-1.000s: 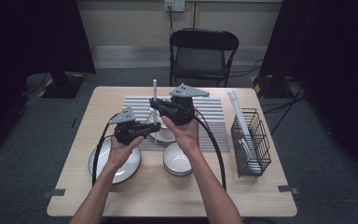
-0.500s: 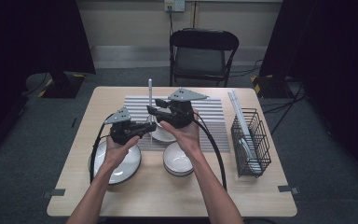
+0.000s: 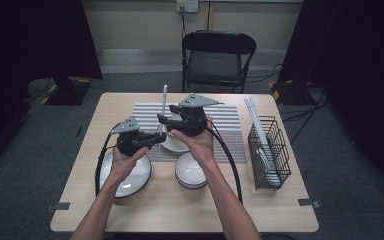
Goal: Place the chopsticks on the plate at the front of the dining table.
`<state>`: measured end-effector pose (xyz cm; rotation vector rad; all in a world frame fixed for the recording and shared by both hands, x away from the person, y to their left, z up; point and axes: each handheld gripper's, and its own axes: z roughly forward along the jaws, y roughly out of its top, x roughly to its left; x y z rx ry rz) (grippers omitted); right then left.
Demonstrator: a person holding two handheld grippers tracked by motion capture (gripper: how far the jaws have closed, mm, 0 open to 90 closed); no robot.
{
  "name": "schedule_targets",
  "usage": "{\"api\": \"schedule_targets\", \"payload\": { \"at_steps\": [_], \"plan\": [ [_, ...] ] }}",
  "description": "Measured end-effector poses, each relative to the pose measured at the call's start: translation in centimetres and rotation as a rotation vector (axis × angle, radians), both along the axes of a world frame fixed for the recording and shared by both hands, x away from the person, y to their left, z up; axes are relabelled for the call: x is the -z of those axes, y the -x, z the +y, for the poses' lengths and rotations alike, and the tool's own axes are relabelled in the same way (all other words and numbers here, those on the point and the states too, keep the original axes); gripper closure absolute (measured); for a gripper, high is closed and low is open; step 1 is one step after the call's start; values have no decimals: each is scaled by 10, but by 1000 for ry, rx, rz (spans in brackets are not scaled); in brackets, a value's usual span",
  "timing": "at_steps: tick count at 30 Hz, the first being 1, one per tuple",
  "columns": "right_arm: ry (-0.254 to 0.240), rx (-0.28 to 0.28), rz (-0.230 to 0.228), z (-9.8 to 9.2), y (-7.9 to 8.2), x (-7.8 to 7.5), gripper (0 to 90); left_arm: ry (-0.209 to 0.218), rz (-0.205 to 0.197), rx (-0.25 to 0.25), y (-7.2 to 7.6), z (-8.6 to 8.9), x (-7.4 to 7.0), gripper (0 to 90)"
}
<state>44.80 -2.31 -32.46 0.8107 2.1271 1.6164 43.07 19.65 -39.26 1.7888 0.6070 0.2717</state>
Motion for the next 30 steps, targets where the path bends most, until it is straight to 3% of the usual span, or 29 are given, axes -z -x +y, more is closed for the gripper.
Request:
{"api": "schedule_targets", "payload": {
  "at_steps": [6,9,30],
  "plan": [
    [-1,8,3,-4,-2,2,429,-20,5,2,0,3,0,858],
    [-9,16,1,-5,-3,2,425,-1,7,10,1,5,-1,859],
    [6,83,-2,-19,-7,17,450,1,22,26,0,1,4,859]
  ]
}}
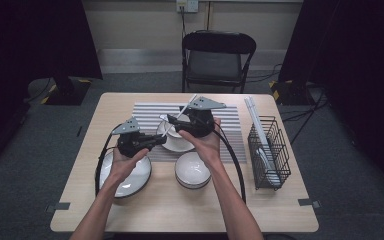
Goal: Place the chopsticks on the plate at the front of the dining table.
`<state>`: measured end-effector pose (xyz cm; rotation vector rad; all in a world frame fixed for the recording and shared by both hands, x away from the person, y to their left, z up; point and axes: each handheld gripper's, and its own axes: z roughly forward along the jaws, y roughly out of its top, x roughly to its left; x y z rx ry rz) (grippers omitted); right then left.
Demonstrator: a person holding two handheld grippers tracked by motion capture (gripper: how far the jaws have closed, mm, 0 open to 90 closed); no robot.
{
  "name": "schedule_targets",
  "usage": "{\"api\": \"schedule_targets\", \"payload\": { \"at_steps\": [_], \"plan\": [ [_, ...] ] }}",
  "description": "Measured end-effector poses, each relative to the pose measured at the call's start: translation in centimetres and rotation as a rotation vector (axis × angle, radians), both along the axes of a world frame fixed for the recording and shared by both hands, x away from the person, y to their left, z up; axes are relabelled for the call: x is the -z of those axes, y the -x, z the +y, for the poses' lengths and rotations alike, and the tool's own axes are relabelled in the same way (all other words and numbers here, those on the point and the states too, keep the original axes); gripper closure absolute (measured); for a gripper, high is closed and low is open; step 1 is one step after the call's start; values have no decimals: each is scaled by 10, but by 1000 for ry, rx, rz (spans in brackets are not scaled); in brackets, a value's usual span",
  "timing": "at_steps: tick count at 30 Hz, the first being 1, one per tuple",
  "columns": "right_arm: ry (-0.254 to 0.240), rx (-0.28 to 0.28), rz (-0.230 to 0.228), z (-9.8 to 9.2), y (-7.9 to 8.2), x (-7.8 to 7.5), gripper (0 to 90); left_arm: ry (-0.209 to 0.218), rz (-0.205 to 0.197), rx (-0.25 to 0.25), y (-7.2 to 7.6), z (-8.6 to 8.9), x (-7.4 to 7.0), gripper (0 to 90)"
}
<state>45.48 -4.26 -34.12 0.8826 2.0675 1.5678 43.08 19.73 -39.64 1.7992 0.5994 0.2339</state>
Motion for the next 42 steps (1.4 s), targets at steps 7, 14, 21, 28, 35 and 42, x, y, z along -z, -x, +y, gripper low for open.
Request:
{"api": "schedule_targets", "payload": {
  "at_steps": [7,14,21,28,35,42],
  "plan": [
    [2,14,15,-4,-1,6,446,-6,-8,-1,0,4,0,859],
    [1,25,28,-7,-3,11,429,-13,-4,-3,-1,2,0,859],
    [-8,38,34,-13,-3,13,391,-18,-6,1,-2,2,2,859],
    [-19,48,42,-18,-3,14,342,-16,-2,-17,-2,7,2,859],
    [-18,46,51,-19,-3,19,327,-14,-4,-26,-3,10,2,859],
    [5,48,52,-21,-2,19,324,-11,-2,-21,-5,12,3,859]
  ]
}}
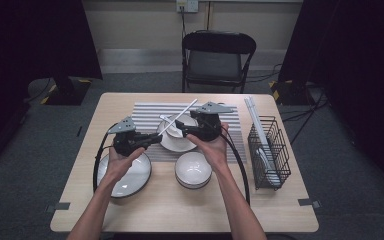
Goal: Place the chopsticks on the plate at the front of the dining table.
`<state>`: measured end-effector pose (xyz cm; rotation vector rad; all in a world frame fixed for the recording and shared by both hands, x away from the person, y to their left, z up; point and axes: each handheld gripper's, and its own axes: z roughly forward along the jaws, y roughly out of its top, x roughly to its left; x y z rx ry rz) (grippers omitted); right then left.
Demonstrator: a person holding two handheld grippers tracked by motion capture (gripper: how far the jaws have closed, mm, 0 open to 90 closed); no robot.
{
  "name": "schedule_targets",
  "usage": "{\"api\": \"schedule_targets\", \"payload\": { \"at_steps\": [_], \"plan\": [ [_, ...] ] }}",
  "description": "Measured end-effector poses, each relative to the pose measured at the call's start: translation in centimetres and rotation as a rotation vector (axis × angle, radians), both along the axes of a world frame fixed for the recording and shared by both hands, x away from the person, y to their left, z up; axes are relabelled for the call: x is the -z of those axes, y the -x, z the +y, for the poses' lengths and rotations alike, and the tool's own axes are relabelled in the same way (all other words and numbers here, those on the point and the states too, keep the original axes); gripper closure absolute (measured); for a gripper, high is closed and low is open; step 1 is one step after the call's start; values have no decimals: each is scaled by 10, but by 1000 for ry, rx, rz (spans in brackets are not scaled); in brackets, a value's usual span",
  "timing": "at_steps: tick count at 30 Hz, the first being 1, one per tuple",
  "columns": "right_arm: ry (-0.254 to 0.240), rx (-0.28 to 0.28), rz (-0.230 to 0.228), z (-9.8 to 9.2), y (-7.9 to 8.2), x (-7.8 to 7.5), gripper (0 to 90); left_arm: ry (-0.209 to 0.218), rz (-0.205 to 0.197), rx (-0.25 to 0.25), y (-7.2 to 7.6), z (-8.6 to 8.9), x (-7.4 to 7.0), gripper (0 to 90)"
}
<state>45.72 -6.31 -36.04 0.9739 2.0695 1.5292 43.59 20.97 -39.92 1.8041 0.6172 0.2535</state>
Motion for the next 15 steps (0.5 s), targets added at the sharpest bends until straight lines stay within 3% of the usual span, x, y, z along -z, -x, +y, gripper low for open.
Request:
{"api": "schedule_targets", "payload": {
  "at_steps": [3,15],
  "plan": [
    [9,4,1,-2,1,0,322,-16,-4,-6,-1,2,1,859],
    [47,27,25,-19,6,14,318,-6,-2,-36,-8,19,-1,859]
  ]
}}
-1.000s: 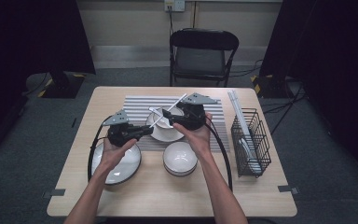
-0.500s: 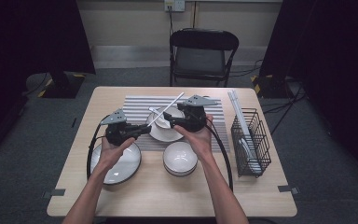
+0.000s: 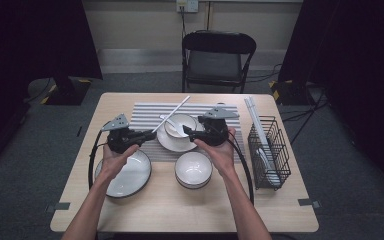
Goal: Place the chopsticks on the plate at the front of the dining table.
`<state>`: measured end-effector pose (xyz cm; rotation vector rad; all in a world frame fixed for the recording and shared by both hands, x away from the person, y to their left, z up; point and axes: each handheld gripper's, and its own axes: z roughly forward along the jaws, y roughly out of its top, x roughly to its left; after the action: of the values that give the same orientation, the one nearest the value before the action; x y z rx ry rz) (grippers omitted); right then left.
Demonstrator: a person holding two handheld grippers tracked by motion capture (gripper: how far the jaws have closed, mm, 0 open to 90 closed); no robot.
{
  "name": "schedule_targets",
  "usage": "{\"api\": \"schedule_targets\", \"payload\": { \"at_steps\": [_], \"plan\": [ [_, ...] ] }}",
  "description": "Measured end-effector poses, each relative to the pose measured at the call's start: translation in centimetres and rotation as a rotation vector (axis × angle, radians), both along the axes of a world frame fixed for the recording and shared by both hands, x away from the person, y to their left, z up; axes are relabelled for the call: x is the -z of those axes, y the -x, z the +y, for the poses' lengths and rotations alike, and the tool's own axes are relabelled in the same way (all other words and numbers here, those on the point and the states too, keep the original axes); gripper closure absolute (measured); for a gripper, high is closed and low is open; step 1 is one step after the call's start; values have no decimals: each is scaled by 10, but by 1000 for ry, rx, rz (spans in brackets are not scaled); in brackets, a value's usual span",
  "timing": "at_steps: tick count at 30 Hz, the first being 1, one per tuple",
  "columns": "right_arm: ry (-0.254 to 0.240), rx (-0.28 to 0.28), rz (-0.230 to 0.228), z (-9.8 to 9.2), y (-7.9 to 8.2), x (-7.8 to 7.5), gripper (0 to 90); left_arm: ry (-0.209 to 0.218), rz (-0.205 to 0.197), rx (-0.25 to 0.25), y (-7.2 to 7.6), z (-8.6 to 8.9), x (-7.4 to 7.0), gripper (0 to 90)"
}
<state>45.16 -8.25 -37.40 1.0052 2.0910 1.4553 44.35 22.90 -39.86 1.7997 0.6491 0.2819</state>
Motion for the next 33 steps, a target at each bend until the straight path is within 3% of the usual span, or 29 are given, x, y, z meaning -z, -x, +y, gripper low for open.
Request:
{"api": "schedule_targets", "payload": {
  "at_steps": [8,14,18,21,25,30,33],
  "plan": [
    [12,28,38,-14,2,14,309,-21,7,-26,-5,8,2,859],
    [17,50,57,-24,2,23,302,-10,31,-40,-11,14,6,859],
    [25,67,79,-31,2,32,296,-36,32,-49,-16,15,6,859],
    [32,75,90,-33,2,34,294,-14,40,-49,-18,17,5,859],
    [51,91,101,-39,0,46,309,-51,30,-66,-24,18,4,859],
    [70,113,120,-45,-3,57,296,-48,79,-84,-33,22,13,859],
    [75,120,134,-48,-4,62,295,-38,88,-93,-37,24,16,859]
  ]
}}
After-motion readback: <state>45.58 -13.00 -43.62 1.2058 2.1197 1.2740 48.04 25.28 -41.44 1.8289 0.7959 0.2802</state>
